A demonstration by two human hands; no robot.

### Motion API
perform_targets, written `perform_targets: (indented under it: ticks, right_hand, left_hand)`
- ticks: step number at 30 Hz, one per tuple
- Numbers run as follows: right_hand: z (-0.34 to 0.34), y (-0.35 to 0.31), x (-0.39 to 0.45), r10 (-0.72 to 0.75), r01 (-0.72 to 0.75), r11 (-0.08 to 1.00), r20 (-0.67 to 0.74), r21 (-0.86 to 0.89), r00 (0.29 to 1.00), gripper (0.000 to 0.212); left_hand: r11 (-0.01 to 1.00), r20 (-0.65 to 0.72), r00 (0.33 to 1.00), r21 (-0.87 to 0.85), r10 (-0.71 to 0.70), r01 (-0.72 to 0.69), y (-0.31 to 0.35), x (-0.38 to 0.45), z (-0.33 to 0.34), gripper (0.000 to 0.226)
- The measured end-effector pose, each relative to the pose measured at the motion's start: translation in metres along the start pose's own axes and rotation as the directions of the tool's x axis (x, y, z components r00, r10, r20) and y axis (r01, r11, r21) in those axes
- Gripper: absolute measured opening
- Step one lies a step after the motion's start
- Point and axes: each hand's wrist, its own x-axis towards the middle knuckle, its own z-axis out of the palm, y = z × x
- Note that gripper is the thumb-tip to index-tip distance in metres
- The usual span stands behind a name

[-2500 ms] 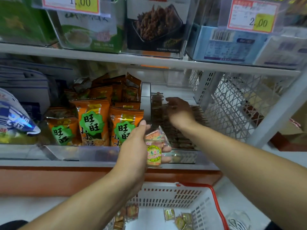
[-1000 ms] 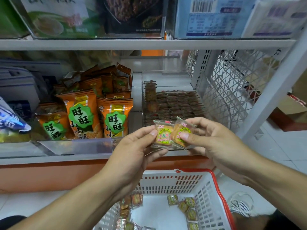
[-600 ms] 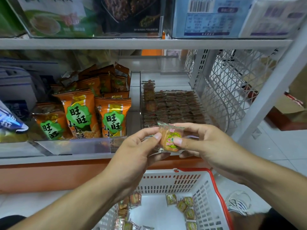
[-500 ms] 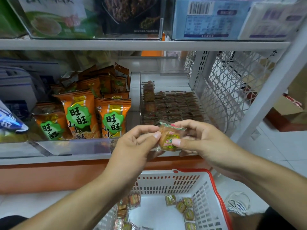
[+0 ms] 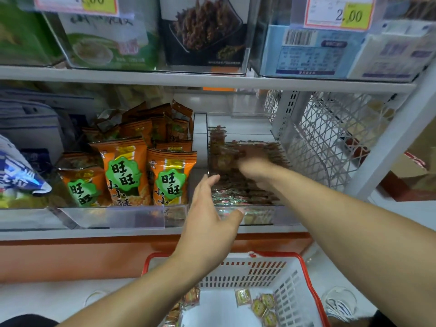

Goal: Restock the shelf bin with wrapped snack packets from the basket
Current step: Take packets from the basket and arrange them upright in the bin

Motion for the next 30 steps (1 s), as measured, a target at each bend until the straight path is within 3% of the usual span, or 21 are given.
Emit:
perform_targets:
  ticks: [3, 6, 8, 12, 17, 21, 24, 30]
  right_hand:
    - [-0.011, -0.009, 0.009, -0.062, 0.084, 0.990, 0.187, -0.111, 0.980, 0.021]
    - [-0.028, -0.008, -0.001, -0.072, 0.115, 0.991, 0.435, -0.074, 0.897, 0.029]
    - [-0.028, -0.003, -0.006, -0.061, 0.151, 0.978, 0.494, -0.146, 0.867, 0.024]
    - [-0.019, 0.002, -0.004, -0.086, 0.197, 0.958, 0.445, -0.210, 0.891, 0.018]
    - [-0.017, 0.010, -0.004, -0.183, 0.220, 0.975, 0.412, -0.044, 0.893, 0.032]
    - [-0.013, 0.009, 0.002, -0.249, 0.285, 0.957, 0.356, -0.051, 0.901, 0.035]
    - [-0.013, 0.011, 0.012, -0.295, 0.337, 0.933, 0.267, -0.125, 0.917, 0.035]
    - [-0.002, 0.009, 0.028, -0.286, 0.292, 0.946, 0.056, -0.139, 0.956, 0.035]
  left_hand:
    - [1.000, 0.009, 1.000, 0.010, 0.003, -0.003, -0.001, 0.004, -0.001, 0.075]
    - [1.000, 0.014, 1.000, 0.014, 0.026, -0.026, -0.004, 0.005, -0.004, 0.073]
    - [0.999, 0.022, 0.999, 0.013, 0.038, -0.038, -0.006, 0.005, -0.004, 0.073]
    - [0.998, 0.027, 0.998, 0.020, 0.053, -0.054, -0.008, 0.006, -0.001, 0.076]
    - [0.998, 0.038, 0.997, 0.019, 0.063, -0.063, -0.011, 0.006, 0.003, 0.071]
    - [0.997, 0.038, 0.997, 0.028, 0.070, -0.072, -0.014, 0.006, 0.004, 0.075]
    - [0.997, 0.043, 0.997, 0.030, 0.069, -0.071, -0.015, 0.006, 0.005, 0.078]
    - [0.997, 0.047, 0.997, 0.047, 0.055, -0.057, -0.015, 0.005, 0.005, 0.079]
